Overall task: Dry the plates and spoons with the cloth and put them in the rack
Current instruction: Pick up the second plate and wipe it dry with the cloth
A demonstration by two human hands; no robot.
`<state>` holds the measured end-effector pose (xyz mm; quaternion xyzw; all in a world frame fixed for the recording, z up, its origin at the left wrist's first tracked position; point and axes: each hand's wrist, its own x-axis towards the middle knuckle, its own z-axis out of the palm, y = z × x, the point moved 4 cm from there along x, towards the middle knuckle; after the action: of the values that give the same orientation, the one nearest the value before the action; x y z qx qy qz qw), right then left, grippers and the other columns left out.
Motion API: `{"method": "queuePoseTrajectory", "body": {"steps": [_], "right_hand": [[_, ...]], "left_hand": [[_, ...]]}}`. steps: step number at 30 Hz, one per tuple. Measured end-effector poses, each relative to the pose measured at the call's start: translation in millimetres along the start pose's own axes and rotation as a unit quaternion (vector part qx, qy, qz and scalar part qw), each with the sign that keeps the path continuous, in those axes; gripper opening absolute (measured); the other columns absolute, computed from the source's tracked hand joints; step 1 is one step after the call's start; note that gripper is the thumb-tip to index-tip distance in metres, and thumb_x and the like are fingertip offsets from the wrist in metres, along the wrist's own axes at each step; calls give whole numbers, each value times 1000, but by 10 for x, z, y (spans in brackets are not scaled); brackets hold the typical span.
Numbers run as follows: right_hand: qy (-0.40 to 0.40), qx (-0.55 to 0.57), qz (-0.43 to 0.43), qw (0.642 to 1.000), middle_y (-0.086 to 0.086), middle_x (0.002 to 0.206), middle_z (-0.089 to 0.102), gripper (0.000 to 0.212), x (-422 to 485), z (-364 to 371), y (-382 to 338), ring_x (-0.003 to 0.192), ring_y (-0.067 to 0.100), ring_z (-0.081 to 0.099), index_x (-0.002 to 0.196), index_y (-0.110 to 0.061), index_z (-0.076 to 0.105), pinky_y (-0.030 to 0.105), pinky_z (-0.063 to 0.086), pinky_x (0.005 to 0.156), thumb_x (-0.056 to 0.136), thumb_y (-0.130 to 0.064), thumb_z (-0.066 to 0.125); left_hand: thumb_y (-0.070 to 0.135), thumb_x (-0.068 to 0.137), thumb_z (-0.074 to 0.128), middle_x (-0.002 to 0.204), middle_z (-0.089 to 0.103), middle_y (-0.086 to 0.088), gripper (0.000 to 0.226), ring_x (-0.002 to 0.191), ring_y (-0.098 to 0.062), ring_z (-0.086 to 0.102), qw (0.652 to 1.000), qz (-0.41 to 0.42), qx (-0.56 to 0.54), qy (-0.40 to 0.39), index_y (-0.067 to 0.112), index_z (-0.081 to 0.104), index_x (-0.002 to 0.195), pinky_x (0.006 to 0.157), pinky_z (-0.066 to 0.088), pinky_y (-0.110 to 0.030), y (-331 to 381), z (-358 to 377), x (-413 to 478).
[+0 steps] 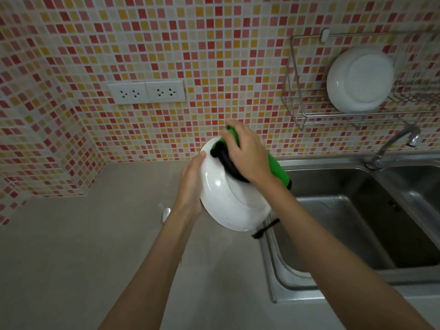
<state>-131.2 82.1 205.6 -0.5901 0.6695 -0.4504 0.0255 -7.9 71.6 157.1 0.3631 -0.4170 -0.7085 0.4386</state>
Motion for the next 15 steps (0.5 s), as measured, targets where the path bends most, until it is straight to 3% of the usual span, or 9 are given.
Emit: {"method": "queuePoseTrajectory", "body": {"steps": [2,5,7,9,11,13,15], "right_hand": [[-34,-8,36,999,3,126,60,42,79,-54,98,110,20,56,125,-16,55,35,42,95,98,-40,34],[-56,18,109,992,6,119,63,39,71,-130,313,102,22,57,120,-17,58,30,39,82,99,-37,31],[-75,60,151,984,9,114,63,38,37,-110,437,103,24,56,114,-19,61,30,37,82,99,-36,32],[-97,114,197,969,7,98,61,30,-11,-72,537,90,21,55,93,-24,62,29,37,77,97,-36,35],[-101,182,265,942,7,87,60,34,-75,-36,635,75,21,56,85,-18,62,28,41,66,95,-42,39],[-92,254,330,905,10,91,67,45,-171,-7,744,79,24,64,95,-12,67,33,49,71,90,-50,44],[-81,333,361,867,2,87,67,39,-282,38,831,76,19,63,90,-17,67,29,48,70,86,-53,50]], "left_hand": [[34,94,45,119,67,-12,29,108,-29,63,1000,-5,-7,-10,19,65,110,91,50,-41,19,-47,-23],[33,94,46,119,66,-11,30,105,-30,62,999,-1,-30,-11,18,63,113,92,48,-45,21,-121,-28],[32,94,45,110,69,-8,29,100,-28,64,999,-2,-41,-19,19,64,112,89,50,-44,9,-160,-31],[30,95,42,97,73,-4,28,92,-26,66,997,-16,-59,-40,20,65,107,84,51,-42,-44,-179,-28],[31,96,38,86,75,-3,31,81,-23,68,994,-43,-81,-66,19,65,103,78,51,-40,-97,-201,-36],[33,96,36,81,74,-3,33,73,-21,69,989,-64,-101,-87,18,65,100,75,52,-38,-130,-236,-38],[36,95,36,80,73,-3,34,71,-22,69,986,-77,-105,-103,19,65,101,72,54,-38,-143,-292,-15]]}}
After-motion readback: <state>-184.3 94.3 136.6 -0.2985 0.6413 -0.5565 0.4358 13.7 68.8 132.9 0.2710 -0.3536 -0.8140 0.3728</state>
